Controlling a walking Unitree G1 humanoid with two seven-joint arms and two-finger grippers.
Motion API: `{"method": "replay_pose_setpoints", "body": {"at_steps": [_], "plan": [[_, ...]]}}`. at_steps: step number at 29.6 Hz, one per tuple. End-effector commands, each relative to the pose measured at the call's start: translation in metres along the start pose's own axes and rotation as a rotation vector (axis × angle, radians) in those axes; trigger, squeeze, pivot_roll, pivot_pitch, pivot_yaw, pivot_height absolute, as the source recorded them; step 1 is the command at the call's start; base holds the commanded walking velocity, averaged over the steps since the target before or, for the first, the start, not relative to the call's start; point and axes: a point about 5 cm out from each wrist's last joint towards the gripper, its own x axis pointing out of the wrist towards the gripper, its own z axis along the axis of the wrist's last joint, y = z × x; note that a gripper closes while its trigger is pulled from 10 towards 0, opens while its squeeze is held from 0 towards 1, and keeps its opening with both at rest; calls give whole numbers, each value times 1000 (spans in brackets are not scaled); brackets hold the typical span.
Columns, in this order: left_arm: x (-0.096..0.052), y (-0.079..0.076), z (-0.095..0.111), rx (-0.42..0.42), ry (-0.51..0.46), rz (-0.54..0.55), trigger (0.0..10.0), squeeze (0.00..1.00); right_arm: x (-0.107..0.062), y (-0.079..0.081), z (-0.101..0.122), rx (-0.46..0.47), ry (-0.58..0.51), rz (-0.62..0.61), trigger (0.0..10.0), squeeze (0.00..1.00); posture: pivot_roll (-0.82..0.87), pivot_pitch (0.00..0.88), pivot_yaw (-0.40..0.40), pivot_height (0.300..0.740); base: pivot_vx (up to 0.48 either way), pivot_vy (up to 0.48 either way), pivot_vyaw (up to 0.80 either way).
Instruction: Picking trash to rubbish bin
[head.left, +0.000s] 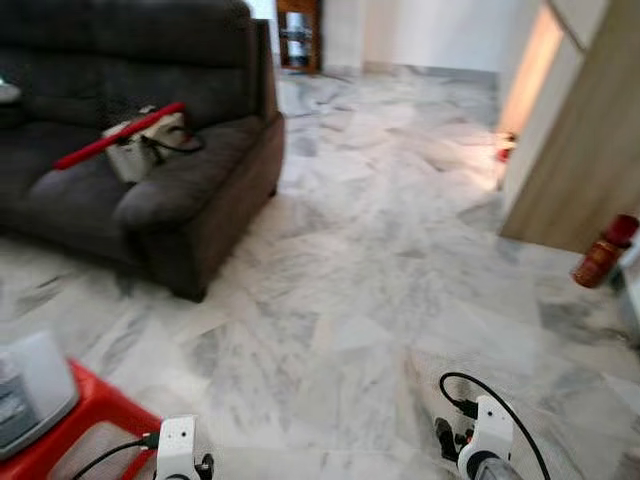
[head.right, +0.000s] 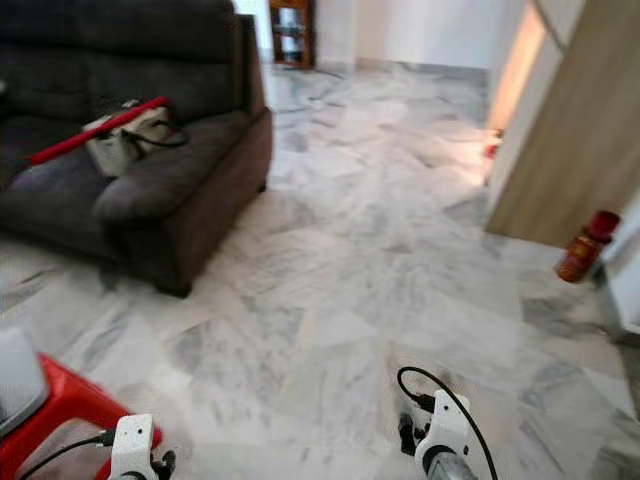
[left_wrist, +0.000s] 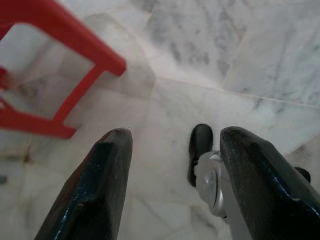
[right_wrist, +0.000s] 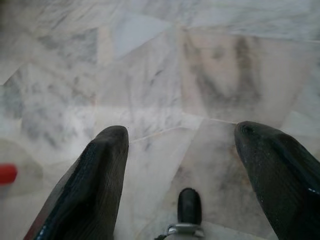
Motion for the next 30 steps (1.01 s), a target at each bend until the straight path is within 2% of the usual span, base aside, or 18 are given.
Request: {"method": "replay_pose_setpoints", "body": {"at_steps": [1, 9, 18, 30], "plan": [[0, 3, 0, -8, 4, 13, 10000, 0, 0, 0, 0, 2, -7, -2, 10000, 0, -36, 0, 26, 740, 0, 0, 800], [2, 5, 10, -27, -21, 23, 10000, 0, 0, -3, 3, 7, -13, -9, 10000, 0, -34, 0, 21, 740, 0, 0, 800], [1, 2, 4, -49, -3, 29, 10000, 0, 1, -3, 7, 6, -24, -12, 10000, 0, -43, 0, 20, 740, 0, 0, 800], [1, -2, 2, -23, 3, 8, 10000, 0, -1, -4, 2, 3, -13, -11, 10000, 0, -40, 0, 18, 740, 0, 0, 800]]}}
